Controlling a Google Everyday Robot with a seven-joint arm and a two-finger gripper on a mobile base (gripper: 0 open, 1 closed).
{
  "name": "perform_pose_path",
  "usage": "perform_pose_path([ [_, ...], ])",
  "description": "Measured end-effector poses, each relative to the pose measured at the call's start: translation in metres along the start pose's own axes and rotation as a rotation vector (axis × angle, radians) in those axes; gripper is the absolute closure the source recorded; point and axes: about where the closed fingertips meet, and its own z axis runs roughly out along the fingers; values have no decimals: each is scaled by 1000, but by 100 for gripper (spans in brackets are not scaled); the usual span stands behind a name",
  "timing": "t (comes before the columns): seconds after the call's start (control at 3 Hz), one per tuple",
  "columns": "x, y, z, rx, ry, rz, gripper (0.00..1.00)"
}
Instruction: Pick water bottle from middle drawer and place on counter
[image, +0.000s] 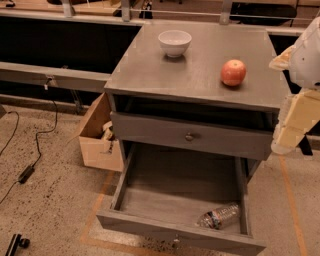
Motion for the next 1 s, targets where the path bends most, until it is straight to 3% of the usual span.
perform_pose_path([
  [0.33, -6, 15, 26, -1, -31, -54, 0],
  [0.67, -5, 45, 96, -52, -102, -148, 0],
  [1.0, -7, 70, 179, -78, -134, -308, 0],
])
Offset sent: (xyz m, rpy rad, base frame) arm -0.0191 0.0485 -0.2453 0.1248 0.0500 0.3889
